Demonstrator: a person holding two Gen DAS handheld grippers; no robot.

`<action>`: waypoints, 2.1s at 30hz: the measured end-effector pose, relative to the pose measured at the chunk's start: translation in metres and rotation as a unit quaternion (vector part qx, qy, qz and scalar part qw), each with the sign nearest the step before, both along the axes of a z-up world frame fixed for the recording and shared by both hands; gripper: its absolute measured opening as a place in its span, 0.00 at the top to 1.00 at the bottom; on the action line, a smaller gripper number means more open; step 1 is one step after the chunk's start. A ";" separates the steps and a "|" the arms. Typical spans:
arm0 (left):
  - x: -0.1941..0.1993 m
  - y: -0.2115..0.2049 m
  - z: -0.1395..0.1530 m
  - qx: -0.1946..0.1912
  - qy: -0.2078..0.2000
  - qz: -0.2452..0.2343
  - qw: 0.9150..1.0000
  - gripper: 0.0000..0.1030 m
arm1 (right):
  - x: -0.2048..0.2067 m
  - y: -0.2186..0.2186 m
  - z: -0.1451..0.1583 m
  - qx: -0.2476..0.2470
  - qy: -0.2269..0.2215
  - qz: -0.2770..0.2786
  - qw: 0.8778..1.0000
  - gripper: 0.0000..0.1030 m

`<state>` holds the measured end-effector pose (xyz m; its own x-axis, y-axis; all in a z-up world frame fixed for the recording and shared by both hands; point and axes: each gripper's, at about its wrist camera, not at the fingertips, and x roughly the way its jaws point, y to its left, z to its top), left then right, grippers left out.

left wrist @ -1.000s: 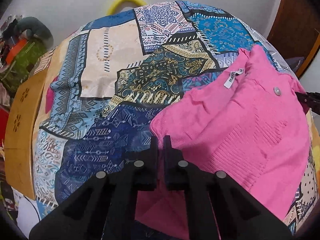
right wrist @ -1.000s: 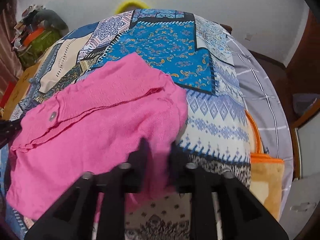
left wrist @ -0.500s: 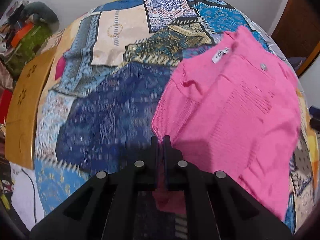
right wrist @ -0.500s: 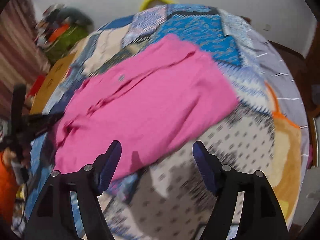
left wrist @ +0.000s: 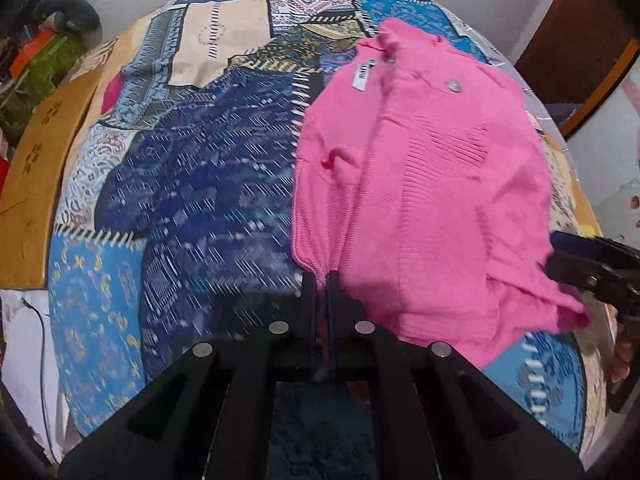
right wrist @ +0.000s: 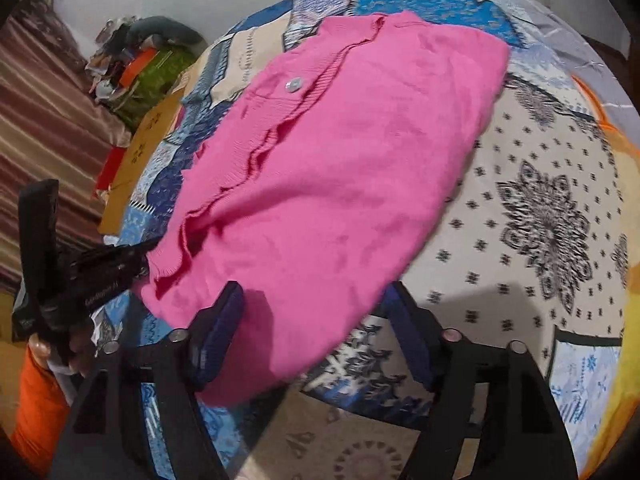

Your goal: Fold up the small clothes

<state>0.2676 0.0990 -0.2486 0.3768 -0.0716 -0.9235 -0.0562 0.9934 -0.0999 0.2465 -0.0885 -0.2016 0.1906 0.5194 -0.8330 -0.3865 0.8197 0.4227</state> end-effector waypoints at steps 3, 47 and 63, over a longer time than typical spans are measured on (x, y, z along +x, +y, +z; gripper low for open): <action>-0.007 -0.005 0.001 -0.005 0.000 -0.005 1.000 0.96 | 0.002 0.004 -0.003 -0.025 -0.010 0.006 1.000 0.67; 0.095 -0.127 0.034 0.094 -0.036 -0.099 0.990 0.22 | 0.010 -0.052 0.012 -0.063 -0.091 0.023 0.994 0.51; 0.118 -0.083 0.011 0.090 -0.022 -0.045 0.995 0.14 | 0.011 -0.050 -0.006 -0.082 -0.095 0.037 0.991 0.39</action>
<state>0.3855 0.0156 -0.2374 0.4172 0.0583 -0.9070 0.0344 0.9962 0.0799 0.2575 -0.1389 -0.2074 0.3191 0.3991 -0.8596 -0.5082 0.8376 0.2003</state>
